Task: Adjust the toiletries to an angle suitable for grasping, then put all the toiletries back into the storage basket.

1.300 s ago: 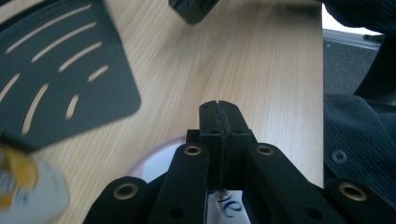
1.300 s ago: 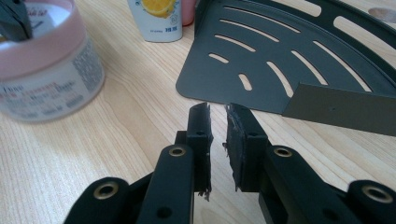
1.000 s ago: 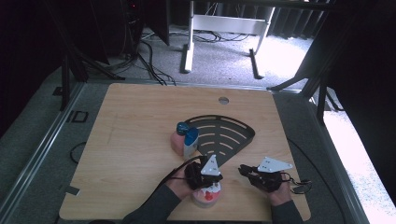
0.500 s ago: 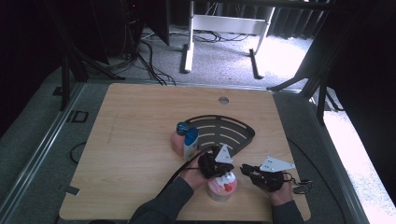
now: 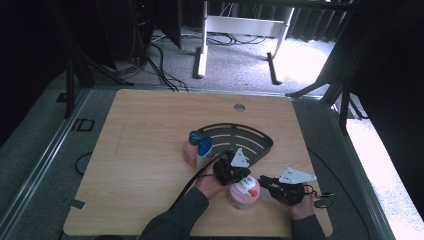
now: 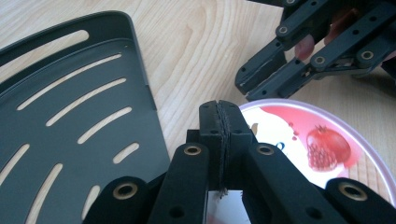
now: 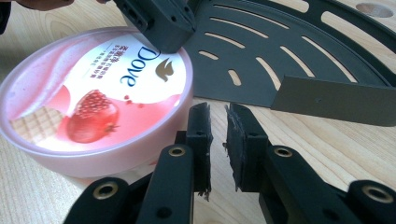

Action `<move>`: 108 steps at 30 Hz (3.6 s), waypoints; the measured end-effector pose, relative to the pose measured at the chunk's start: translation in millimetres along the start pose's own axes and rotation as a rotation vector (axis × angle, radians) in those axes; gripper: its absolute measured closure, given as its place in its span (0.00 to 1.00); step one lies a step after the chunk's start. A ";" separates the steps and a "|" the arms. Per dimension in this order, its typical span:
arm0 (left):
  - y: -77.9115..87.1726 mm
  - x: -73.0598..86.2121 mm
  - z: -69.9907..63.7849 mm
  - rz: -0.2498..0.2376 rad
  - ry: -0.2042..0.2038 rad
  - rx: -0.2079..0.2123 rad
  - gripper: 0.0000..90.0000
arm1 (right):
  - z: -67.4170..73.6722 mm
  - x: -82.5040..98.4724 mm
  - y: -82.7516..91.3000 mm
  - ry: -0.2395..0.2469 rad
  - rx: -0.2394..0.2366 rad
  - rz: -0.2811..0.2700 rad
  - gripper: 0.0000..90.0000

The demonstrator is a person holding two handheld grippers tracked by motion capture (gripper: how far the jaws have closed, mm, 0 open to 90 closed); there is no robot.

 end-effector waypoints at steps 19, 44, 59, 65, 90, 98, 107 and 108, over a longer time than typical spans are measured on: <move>19.3 14.0 -3.8 -0.024 -0.009 -0.010 0.73 | 0.5 5.6 5.7 -0.014 0.006 0.007 0.87; 55.0 42.8 -6.4 -0.101 0.076 0.020 0.48 | 8.2 11.4 18.0 0.002 -0.005 0.035 0.72; 42.3 55.7 -13.3 -0.057 0.065 0.061 0.41 | 21.6 19.3 23.1 0.035 -0.131 0.062 0.49; 41.2 58.3 -14.6 -0.047 0.047 0.066 0.37 | 24.9 17.8 22.7 0.043 -0.157 0.045 0.44; 15.5 66.4 -24.7 0.015 -0.025 0.082 0.27 | 28.7 17.8 1.2 0.082 -0.189 0.085 0.31; 14.4 64.0 -26.1 0.016 -0.034 0.064 0.25 | 28.0 15.6 -0.4 0.072 -0.202 0.075 0.27; 14.5 63.5 -27.7 0.021 -0.053 0.043 0.24 | 28.0 14.5 -0.4 0.059 -0.205 0.073 0.27; 14.5 63.6 -27.5 0.019 -0.053 0.044 0.24 | 28.0 14.5 -0.4 0.061 -0.205 0.072 0.27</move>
Point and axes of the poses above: each handheld gripper's, and its own axes: y roughly backward along the jaws, x roughly out of its underside, z roughly to its left, the point moved 5 cm from there along -y, roughly forward along the jaws, and after that the axes turned 3 degrees about -z, right-handed, at the moved point
